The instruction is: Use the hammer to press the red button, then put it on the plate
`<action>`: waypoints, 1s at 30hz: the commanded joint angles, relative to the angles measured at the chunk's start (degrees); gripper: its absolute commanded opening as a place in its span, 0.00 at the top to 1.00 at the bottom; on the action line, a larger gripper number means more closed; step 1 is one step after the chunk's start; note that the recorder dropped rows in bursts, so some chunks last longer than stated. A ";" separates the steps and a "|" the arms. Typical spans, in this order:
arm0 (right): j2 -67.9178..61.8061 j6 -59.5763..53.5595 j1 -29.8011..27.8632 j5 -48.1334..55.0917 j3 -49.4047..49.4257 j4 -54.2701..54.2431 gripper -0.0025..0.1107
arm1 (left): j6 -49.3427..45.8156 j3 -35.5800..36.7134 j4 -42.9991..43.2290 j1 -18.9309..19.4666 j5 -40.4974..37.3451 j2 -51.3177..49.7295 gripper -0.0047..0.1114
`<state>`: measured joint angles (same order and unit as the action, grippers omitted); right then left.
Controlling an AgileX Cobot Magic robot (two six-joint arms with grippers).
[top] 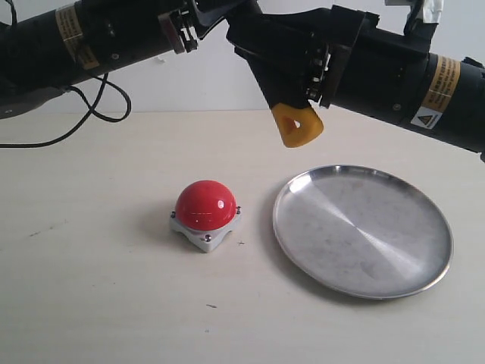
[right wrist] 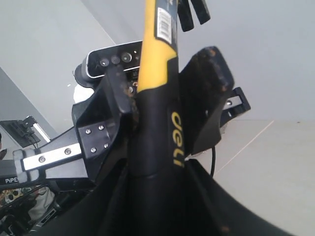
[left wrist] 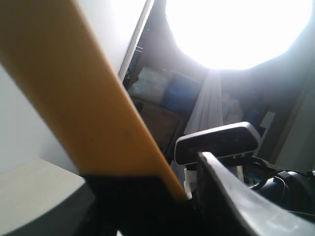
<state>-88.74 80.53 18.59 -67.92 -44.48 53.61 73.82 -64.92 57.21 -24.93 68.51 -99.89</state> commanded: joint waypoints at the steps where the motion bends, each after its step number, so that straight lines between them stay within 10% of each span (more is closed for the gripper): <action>1: 0.76 -0.98 0.09 -2.05 -0.62 -2.64 0.98 | -1.90 -0.34 0.38 -0.34 1.45 0.22 0.96; 10: 0.76 -0.49 0.09 -2.05 -0.62 -2.24 0.96 | -3.40 -0.34 0.65 -0.34 1.45 0.22 0.96; 23: 0.76 -0.56 0.09 -0.65 -0.62 2.42 0.43 | -4.70 -0.34 2.86 -0.21 -9.28 0.22 0.96; 30: 0.76 -1.49 0.09 8.06 -0.62 6.24 0.39 | -4.45 -0.34 7.34 -0.21 -20.05 0.22 0.96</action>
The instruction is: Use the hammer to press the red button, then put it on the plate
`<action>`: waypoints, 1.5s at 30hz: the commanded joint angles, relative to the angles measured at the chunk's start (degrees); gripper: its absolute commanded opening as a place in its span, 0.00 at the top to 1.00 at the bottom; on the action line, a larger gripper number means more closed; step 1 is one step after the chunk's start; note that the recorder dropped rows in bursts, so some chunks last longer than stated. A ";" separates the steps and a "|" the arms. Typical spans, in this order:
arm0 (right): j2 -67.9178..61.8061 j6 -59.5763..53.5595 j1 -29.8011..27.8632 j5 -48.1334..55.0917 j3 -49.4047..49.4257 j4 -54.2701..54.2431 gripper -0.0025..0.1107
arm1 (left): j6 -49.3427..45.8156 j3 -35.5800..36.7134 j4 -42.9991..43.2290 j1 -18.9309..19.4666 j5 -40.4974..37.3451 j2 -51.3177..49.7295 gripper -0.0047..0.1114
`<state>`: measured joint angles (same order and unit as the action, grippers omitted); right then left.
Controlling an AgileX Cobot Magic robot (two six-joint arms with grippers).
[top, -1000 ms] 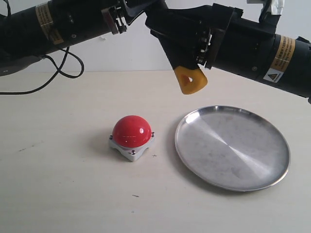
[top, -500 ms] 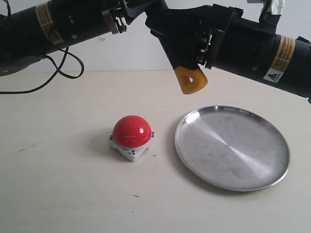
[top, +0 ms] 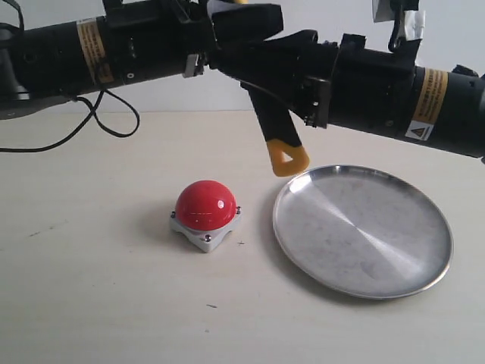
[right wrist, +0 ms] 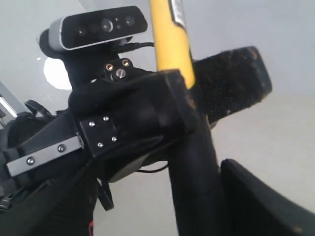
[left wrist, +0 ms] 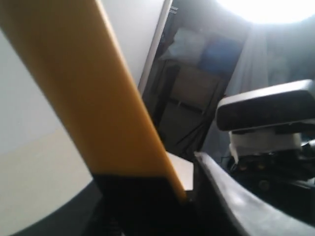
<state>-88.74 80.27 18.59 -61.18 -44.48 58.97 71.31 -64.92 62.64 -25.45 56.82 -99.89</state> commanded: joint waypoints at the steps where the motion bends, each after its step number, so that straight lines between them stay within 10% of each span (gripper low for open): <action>1: 0.76 -1.39 0.09 2.81 -0.62 1.17 0.39 | -1.94 -0.34 2.51 0.31 -9.46 0.33 0.96; 26: 19.22 -3.07 0.09 48.71 -0.51 10.21 0.40 | 11.32 3.89 26.67 0.31 -41.91 11.44 0.96; 39: 33.73 -4.18 0.09 61.86 12.49 18.32 0.96 | 15.68 27.03 25.19 0.31 -45.84 28.48 0.96; 45: 34.08 -4.18 0.09 61.63 16.72 18.32 0.98 | 15.95 32.41 24.72 0.31 -45.95 28.81 0.96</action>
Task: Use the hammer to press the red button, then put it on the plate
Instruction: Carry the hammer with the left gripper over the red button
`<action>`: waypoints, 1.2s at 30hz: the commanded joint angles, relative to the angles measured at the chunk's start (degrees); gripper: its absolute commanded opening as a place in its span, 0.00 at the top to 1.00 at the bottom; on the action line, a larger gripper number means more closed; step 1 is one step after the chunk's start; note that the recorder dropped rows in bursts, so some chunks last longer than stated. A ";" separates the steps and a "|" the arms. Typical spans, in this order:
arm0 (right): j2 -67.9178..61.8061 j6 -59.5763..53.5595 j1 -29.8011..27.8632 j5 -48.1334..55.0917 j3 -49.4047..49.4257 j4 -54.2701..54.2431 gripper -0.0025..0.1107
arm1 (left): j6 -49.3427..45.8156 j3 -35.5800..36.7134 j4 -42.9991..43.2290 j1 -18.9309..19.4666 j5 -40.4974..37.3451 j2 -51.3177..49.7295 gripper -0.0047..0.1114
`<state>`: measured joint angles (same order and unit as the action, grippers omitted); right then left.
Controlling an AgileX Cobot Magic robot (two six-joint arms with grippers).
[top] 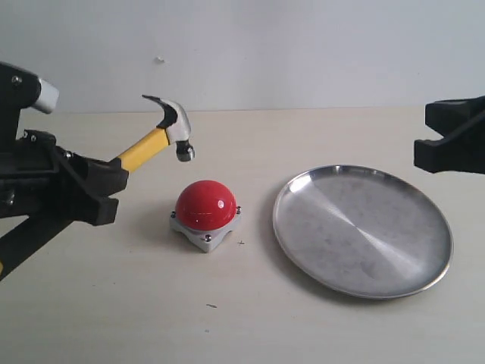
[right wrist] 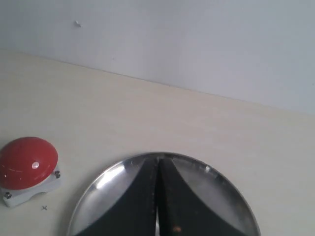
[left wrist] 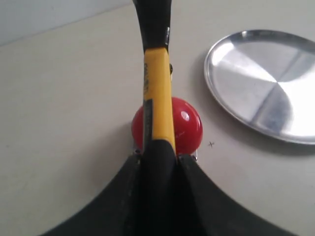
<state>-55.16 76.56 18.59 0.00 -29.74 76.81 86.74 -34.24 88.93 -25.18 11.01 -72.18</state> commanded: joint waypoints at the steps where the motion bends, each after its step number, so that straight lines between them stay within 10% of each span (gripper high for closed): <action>1: 0.50 -0.47 0.09 0.45 2.33 0.48 0.98 | 0.52 2.11 -1.65 0.03 -0.26 1.10 0.96; 26: 0.50 -0.28 0.09 0.32 3.59 0.01 0.98 | -4.26 -4.58 -8.60 0.03 3.55 -12.23 0.96; 36: 0.50 -0.01 0.09 0.00 3.59 -0.23 0.98 | -4.13 -6.76 -8.17 0.03 4.32 -2.32 0.96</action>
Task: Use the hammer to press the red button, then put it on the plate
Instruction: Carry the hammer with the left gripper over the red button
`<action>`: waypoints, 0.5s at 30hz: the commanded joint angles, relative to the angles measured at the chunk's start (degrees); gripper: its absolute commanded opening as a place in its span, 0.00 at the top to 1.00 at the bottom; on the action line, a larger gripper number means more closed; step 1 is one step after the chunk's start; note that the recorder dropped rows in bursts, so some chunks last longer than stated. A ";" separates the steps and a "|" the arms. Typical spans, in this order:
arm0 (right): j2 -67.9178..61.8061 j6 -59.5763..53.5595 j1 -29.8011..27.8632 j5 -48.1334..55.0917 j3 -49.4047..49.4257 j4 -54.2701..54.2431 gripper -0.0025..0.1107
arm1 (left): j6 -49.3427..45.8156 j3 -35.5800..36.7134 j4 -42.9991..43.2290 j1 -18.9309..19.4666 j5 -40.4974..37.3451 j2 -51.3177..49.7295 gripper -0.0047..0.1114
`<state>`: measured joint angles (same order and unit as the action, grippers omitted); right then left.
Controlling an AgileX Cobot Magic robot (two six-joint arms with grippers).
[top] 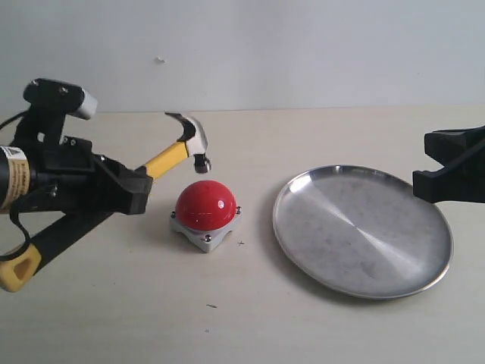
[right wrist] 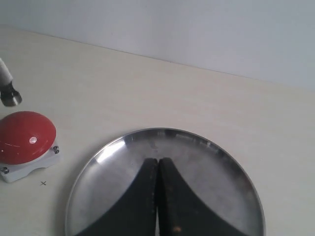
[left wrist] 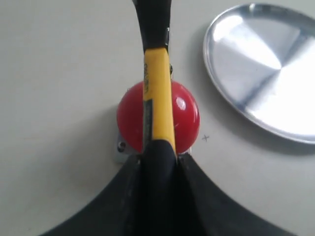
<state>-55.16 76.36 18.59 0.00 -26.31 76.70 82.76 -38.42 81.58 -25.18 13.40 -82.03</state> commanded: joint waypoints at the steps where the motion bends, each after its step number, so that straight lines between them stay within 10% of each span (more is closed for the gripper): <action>1: 0.50 0.19 0.09 0.00 0.16 -0.11 0.98 | -0.15 -2.92 -0.67 0.03 1.92 10.32 0.96; 15: 0.50 0.18 0.09 -3.82 0.16 -0.11 0.98 | -2.00 -3.19 4.04 0.03 0.81 29.92 0.96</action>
<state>-55.16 76.48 18.59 -1.71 -26.31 76.46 80.91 -42.09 85.57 -25.18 14.39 -50.14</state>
